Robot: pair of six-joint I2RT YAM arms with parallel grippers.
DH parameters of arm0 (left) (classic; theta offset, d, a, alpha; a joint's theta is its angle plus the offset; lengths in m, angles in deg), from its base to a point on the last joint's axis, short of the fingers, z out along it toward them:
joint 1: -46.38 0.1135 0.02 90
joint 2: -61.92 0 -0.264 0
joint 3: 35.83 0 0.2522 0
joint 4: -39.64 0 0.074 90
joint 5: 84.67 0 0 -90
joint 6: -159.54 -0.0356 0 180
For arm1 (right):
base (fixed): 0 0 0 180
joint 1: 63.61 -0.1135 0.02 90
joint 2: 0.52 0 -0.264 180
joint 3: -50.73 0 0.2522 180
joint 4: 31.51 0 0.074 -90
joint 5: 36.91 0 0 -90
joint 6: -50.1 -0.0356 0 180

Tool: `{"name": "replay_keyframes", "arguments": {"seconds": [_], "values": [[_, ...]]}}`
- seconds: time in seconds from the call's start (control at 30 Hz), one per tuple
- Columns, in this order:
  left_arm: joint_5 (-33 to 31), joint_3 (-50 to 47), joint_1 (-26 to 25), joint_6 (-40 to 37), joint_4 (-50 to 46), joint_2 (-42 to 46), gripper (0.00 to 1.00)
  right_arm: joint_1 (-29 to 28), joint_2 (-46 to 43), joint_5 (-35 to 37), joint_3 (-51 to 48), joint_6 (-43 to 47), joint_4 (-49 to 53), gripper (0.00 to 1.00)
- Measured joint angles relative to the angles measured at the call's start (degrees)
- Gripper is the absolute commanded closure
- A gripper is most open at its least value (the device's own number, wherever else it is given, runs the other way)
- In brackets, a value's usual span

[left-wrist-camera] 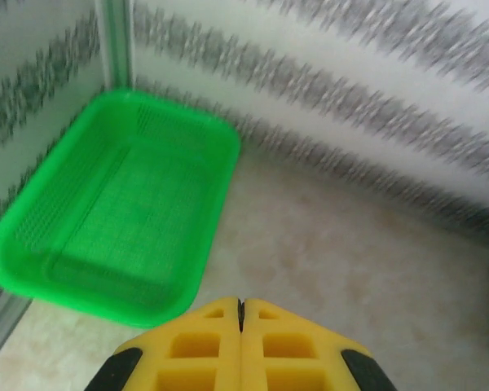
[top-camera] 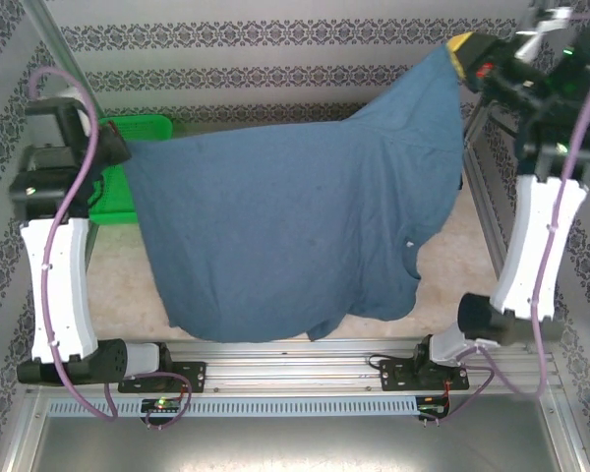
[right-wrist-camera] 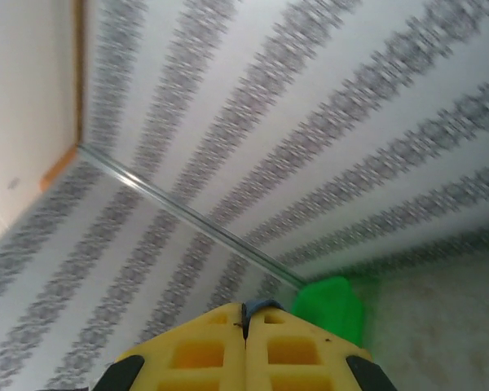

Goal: Fold and stack the t-shirts

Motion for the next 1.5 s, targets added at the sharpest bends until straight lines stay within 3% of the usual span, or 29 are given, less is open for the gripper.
{"name": "replay_keyframes", "arguments": {"seconds": [0.2,0.4,0.63,0.77,1.07,1.23,1.5], "values": [[-1.0,-16.6,0.7,0.0,9.4,-2.6,1.0,-5.4,14.3,7.7,-5.7,10.2,6.0,1.0],[-1.7,-18.9,0.7,-0.9,17.9,-13.2,1.0,-8.5,28.4,14.9,-8.1,16.5,8.3,1.0],[-3.8,-13.7,0.7,-4.6,20.7,-25.7,1.0,-11.3,45.8,19.8,10.9,21.6,13.2,1.0],[-4.2,-9.7,0.7,-5.9,21.5,-29.9,1.0,-12.3,50.8,20.8,20.1,22.0,14.4,1.0],[-2.5,-5.1,0.8,-6.2,22.1,-33.5,1.0,-13.2,50.3,22.3,17.6,22.1,13.8,1.0],[1.2,-7.9,1.6,-6.2,23.2,-31.5,1.0,-13.2,43.1,22.9,4.2,22.8,13.0,1.0],[6.2,-19.3,4.2,-5.3,24.1,-19.1,1.0,-14.3,23.2,23.1,-19.1,22.8,8.1,1.0]]}}
